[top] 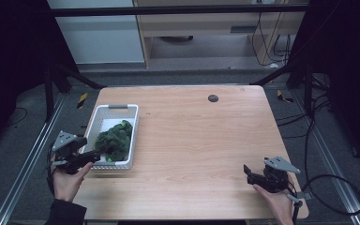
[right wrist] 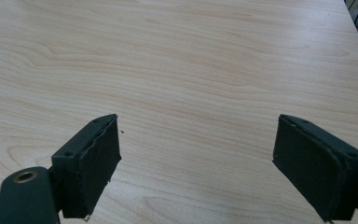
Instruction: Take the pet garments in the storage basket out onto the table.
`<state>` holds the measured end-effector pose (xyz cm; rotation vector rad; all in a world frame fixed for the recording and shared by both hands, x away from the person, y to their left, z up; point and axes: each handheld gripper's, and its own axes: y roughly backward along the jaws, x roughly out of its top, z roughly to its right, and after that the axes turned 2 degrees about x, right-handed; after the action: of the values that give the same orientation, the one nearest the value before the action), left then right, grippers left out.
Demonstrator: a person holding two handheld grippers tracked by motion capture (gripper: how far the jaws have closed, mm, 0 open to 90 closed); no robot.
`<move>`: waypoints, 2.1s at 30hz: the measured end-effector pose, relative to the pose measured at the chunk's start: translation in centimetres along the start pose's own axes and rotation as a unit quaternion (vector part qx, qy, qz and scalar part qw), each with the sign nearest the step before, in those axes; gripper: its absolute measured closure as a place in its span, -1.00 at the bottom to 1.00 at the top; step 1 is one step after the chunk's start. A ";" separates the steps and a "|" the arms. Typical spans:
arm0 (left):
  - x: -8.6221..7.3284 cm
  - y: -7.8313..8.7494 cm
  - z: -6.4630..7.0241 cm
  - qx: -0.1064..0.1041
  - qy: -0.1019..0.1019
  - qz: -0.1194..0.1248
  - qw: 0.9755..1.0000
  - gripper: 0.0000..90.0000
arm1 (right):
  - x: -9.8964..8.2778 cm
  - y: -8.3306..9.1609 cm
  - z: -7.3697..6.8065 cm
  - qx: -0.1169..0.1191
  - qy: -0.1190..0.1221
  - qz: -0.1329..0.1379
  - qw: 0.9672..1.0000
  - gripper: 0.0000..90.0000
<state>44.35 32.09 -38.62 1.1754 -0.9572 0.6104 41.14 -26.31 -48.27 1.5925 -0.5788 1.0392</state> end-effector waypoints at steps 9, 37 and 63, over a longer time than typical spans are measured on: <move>1.1 -1.4 -0.1 0.000 -0.014 -0.014 1.000 -0.65 | 0.0 -0.1 -0.1 0.003 0.004 -0.004 1.000 -0.70; 3.5 -5.4 -0.3 0.000 -0.046 -0.082 0.996 -0.71 | -0.1 -0.2 0.0 0.005 0.005 -0.008 1.000 -0.73; 4.6 -7.9 -1.0 0.004 -0.070 -0.146 0.987 -0.68 | 0.1 -0.7 -0.4 0.020 0.008 -0.021 1.000 -0.78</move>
<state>53.44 30.34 -38.52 1.3480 -0.8782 0.3003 41.61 -25.73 -48.56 1.6241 -0.5140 1.0369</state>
